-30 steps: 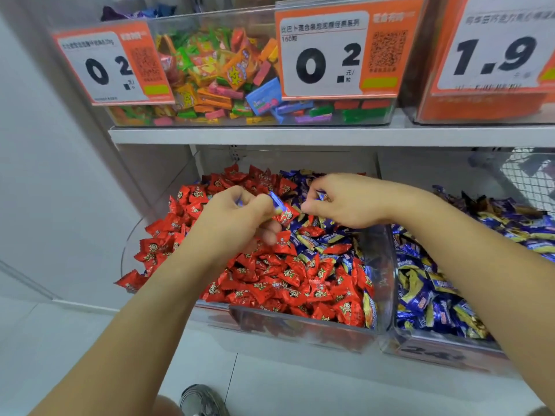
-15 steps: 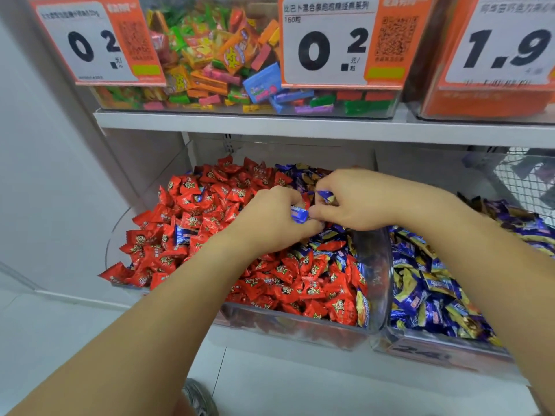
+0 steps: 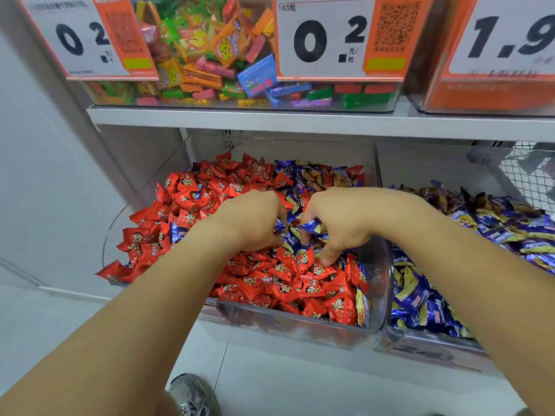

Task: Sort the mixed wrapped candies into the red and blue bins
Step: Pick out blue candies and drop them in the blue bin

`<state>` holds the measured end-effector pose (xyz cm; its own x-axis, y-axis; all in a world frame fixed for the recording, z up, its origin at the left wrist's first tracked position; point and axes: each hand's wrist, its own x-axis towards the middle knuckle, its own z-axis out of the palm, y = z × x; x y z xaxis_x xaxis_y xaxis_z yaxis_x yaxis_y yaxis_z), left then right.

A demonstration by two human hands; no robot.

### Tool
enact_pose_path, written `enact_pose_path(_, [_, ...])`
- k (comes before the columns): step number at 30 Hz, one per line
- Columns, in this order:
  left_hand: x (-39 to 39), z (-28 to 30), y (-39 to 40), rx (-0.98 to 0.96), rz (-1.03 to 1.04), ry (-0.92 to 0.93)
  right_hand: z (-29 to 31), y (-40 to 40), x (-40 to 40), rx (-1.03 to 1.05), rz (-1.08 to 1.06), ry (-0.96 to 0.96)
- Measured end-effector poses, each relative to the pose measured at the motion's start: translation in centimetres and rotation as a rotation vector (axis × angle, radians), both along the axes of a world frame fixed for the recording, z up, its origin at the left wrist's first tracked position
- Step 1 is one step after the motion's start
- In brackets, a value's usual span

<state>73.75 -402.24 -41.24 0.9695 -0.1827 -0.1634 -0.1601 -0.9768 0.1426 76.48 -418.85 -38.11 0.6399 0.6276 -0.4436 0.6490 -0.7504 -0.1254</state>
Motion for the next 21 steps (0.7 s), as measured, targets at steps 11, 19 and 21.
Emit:
enact_pose_path(11, [-1.8,-0.1,0.1,-0.308,0.102,-0.107,-1.3,-0.2,1.3,0.097,-0.047,-0.06])
enact_pose_path(19, [-2.6,0.6,0.1,-0.529,0.303,-0.257,1.1,-1.7,0.9,0.291,-0.105,-0.093])
enact_pose_path(21, [-2.8,0.9,0.1,-0.644,0.325,-0.288,2.0,-2.1,0.2,0.396,-0.151,-0.128])
